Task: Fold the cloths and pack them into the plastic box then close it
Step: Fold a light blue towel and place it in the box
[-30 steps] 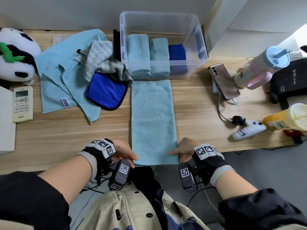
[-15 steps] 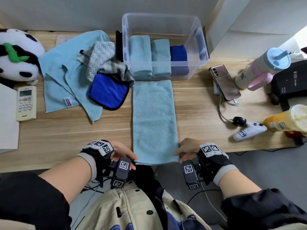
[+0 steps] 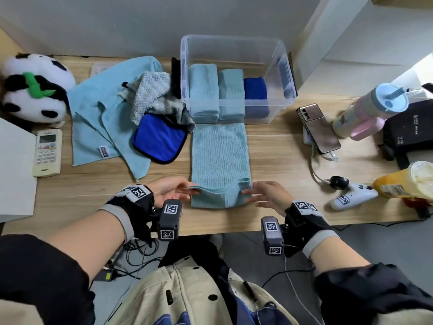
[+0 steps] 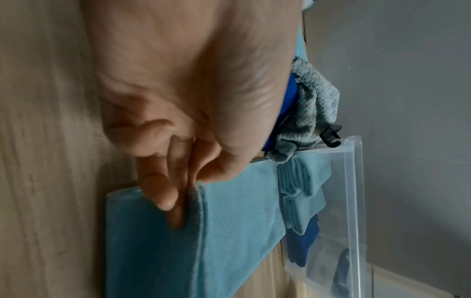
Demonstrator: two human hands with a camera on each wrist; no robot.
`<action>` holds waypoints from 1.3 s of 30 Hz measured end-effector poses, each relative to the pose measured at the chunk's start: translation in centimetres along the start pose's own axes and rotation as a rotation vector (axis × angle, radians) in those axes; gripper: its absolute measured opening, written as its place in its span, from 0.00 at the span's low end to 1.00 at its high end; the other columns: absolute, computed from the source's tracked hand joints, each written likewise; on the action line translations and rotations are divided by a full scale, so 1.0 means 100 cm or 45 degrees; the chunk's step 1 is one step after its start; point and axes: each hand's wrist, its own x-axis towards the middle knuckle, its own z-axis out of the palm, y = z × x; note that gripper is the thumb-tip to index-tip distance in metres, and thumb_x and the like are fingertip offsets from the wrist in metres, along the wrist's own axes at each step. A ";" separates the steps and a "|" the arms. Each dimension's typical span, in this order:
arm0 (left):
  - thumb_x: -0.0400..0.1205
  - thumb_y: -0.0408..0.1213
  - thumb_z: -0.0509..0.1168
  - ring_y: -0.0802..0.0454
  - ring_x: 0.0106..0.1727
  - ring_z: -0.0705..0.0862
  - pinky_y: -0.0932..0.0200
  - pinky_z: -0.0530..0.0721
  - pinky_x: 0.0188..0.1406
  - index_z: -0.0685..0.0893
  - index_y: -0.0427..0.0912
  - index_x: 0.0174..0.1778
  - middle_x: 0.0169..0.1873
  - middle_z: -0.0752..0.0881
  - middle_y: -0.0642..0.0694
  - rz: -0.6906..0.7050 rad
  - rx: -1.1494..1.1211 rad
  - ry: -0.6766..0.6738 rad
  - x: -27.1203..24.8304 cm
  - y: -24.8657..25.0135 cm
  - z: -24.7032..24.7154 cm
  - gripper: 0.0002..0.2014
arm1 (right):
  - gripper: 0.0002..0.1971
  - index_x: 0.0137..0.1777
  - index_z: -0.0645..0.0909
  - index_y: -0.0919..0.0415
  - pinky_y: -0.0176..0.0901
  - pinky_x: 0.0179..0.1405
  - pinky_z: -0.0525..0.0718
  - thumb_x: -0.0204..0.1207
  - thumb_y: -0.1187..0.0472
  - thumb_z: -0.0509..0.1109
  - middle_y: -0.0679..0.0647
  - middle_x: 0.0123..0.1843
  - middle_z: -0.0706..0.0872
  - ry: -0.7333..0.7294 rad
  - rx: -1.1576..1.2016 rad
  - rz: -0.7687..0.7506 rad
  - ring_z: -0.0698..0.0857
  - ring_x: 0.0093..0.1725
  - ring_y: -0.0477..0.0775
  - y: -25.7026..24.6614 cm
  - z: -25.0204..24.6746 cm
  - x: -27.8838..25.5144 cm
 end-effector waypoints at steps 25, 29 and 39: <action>0.77 0.40 0.70 0.44 0.43 0.85 0.57 0.80 0.49 0.86 0.40 0.34 0.31 0.86 0.45 0.492 0.674 0.620 0.053 -0.006 0.010 0.09 | 0.09 0.38 0.74 0.52 0.38 0.26 0.69 0.71 0.61 0.72 0.46 0.29 0.77 0.416 -0.867 -0.395 0.77 0.30 0.49 0.007 0.010 0.035; 0.76 0.37 0.71 0.51 0.32 0.81 0.54 0.82 0.49 0.80 0.45 0.29 0.25 0.85 0.49 0.480 0.629 0.606 0.053 -0.006 0.008 0.11 | 0.15 0.46 0.78 0.51 0.38 0.36 0.71 0.64 0.51 0.79 0.42 0.37 0.75 0.055 -1.302 -0.706 0.74 0.40 0.45 0.011 0.016 0.026; 0.81 0.33 0.66 0.68 0.30 0.84 0.79 0.77 0.26 0.82 0.38 0.44 0.37 0.86 0.46 0.819 0.389 0.309 0.026 0.014 0.010 0.03 | 0.14 0.47 0.85 0.56 0.45 0.60 0.74 0.67 0.52 0.64 0.51 0.54 0.84 0.053 -1.579 -0.989 0.79 0.57 0.57 0.012 0.030 0.033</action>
